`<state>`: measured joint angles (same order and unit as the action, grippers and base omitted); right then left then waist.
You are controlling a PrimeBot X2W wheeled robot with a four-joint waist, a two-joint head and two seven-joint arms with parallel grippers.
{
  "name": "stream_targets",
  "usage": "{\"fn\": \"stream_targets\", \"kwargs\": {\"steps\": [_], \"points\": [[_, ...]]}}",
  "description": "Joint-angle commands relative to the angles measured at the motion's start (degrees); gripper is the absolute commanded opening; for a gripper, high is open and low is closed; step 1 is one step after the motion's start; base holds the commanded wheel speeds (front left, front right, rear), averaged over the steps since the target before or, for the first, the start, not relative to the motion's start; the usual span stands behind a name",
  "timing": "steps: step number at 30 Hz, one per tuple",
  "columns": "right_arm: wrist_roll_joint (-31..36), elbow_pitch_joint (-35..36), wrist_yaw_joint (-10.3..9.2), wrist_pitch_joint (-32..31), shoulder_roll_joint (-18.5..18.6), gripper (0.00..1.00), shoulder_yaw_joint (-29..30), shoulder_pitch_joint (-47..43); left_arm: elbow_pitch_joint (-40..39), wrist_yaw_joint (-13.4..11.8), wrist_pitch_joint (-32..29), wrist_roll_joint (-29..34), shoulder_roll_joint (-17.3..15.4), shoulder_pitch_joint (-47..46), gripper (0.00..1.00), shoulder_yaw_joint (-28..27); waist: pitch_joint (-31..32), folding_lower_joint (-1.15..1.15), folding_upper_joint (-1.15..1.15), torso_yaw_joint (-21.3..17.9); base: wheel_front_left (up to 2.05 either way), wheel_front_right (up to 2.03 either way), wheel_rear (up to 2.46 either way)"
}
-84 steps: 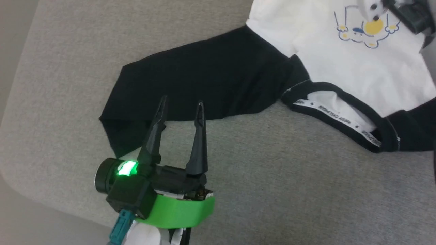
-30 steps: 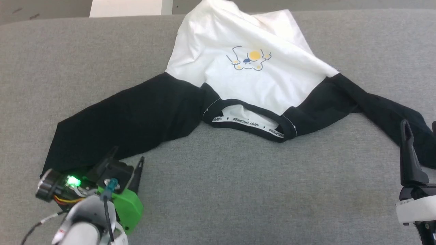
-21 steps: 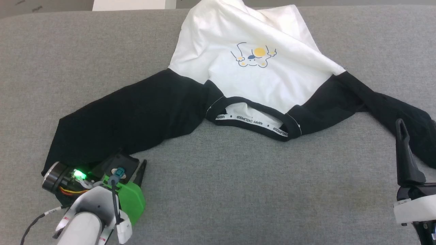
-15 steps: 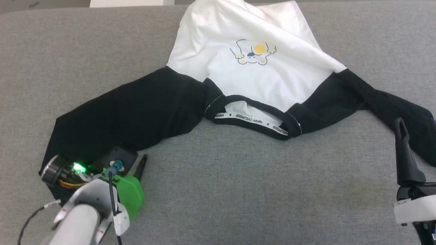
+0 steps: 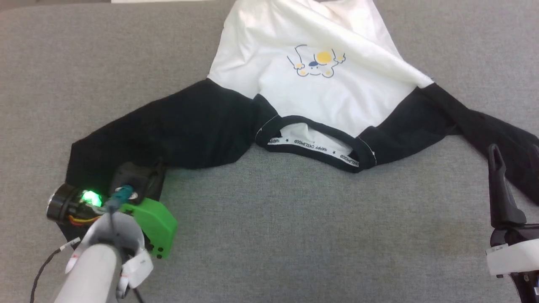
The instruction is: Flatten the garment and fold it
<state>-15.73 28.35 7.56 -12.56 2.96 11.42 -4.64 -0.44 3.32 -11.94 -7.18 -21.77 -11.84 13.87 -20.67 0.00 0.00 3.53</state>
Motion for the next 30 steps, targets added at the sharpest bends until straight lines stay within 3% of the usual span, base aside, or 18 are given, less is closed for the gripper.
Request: {"fn": "stream_targets", "kwargs": {"steps": [1, 11, 15, 18, 19, 20, 21, 22, 27, 30], "points": [[-0.34, -0.20, -0.08, -0.01, -0.08, 1.00, 0.07, 0.79, -2.09, -0.96, 0.38, -1.51, 0.40, 1.92, 0.00, -1.00, 0.92, 0.00, 0.00, 0.32, 0.00, 0.00, 0.00], [-1.27, -1.25, -0.08, 0.27, -0.08, 1.00, 0.35, -0.48, -16.48, -8.64, -2.16, -6.51, -1.88, 20.08, 0.00, -12.36, 2.71, 0.00, 0.00, 0.54, 0.00, 0.00, 0.00], [-1.22, -1.26, -0.08, 0.18, -0.08, 1.00, 0.43, -0.64, -16.12, -12.25, 0.75, -2.43, -3.13, 23.18, 0.00, -15.13, 2.41, 0.00, 0.00, 0.66, 0.00, 0.00, 0.00], [-1.21, -1.43, -0.08, -0.01, -0.08, 1.00, -0.17, -0.45, -13.07, -12.87, 3.55, -3.30, -0.62, 22.58, 0.00, -14.03, 2.18, 0.00, 0.00, 0.65, 0.00, 0.00, 0.00], [-1.19, -1.46, -0.08, -0.04, -0.08, 1.00, -0.28, -0.36, -11.68, -12.59, 4.81, -3.98, -0.06, 21.89, 0.05, -13.89, 2.11, 0.00, 0.00, 0.66, 0.00, 0.00, 0.00], [-1.17, -1.47, -0.08, -0.09, -0.08, 1.00, -0.40, -0.22, -9.22, -11.69, 6.62, -5.02, 0.20, 20.83, 0.34, -13.85, 2.00, 0.00, 0.00, 0.66, 0.00, 0.00, 0.00], [-1.12, -1.49, -0.08, -0.14, -0.08, 1.00, -0.50, -0.12, -7.62, -11.19, 8.03, -5.79, 0.68, 19.85, 0.44, -13.77, 1.96, 0.00, 0.00, 0.66, 0.00, 0.00, 0.00], [-1.07, -1.53, -0.08, -0.21, -0.08, 1.00, -0.59, -0.02, -6.05, -10.76, 9.75, -6.71, 1.45, 18.56, 1.00, -13.70, 1.95, 0.00, 0.00, 0.67, 0.00, 0.00, 0.00], [-0.98, -1.89, -0.08, -0.39, -0.08, 1.00, -0.91, 0.11, -3.88, -8.88, 15.26, -10.81, 4.61, 15.18, 1.00, -13.61, 2.42, 0.00, 0.00, 0.44, 0.00, 0.00, 0.00], [-1.09, -2.23, -0.08, -0.32, -0.08, 1.00, -0.97, -0.03, -8.16, -8.06, 16.46, -12.19, 5.48, 15.19, 1.00, -13.26, 2.89, 0.00, 0.00, 0.08, 0.00, 0.00, 0.00]]}}
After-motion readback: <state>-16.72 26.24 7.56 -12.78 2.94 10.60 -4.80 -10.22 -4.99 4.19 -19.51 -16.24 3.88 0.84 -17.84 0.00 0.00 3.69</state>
